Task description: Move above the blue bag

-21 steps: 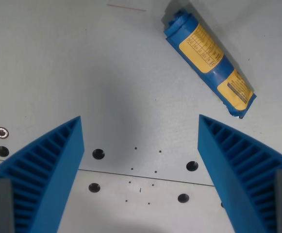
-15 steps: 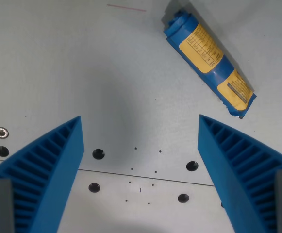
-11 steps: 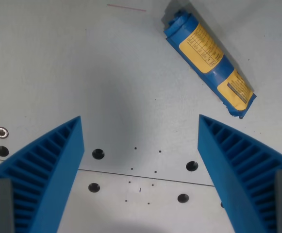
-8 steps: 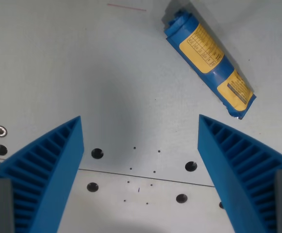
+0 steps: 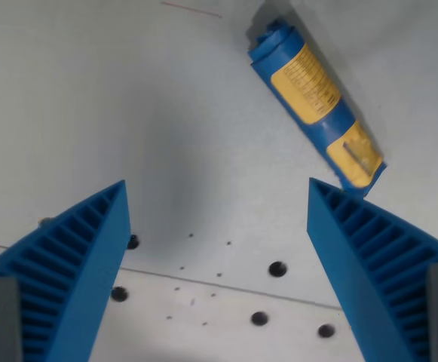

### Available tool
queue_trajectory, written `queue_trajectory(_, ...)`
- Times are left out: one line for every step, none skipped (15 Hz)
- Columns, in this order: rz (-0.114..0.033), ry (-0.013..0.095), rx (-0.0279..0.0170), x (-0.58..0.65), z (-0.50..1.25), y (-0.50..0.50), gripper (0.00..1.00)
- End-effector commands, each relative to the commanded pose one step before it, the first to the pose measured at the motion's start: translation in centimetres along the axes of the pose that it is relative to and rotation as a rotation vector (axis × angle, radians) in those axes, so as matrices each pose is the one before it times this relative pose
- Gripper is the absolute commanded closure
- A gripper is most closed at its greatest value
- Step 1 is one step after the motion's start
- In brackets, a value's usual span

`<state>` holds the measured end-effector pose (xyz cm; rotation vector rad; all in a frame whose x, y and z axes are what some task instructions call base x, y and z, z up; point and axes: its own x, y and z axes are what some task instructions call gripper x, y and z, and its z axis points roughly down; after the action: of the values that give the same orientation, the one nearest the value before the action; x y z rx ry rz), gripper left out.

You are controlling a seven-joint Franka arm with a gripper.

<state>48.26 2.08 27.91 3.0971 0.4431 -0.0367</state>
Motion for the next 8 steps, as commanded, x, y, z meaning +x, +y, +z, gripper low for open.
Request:
queue_trajectory(-0.1810,0.0337,-0.02861,0.062,0.793,0.804,0.00)
queue_trajectory(-0.0248,0.0003,-0.00168,-0.030,0.305,0.188,0.00)
queue_trajectory(-0.0266,0.0030,-0.00150,-0.041,0.315,0.195,0.00)
queue_trajectory(-0.0247,0.0029,-0.00093,-0.049,0.328,0.202,0.00)
queue_trajectory(-0.0245,0.0006,-0.00300,-0.057,0.346,0.211,0.00)
queue_trajectory(-0.0241,-0.0001,-0.00350,-0.064,0.365,0.215,0.00)
queue_trajectory(-0.0237,0.0007,-0.00473,-0.070,0.380,0.216,0.00)
queue_trajectory(-0.0260,-0.0016,-0.00266,-0.074,0.393,0.213,0.00)
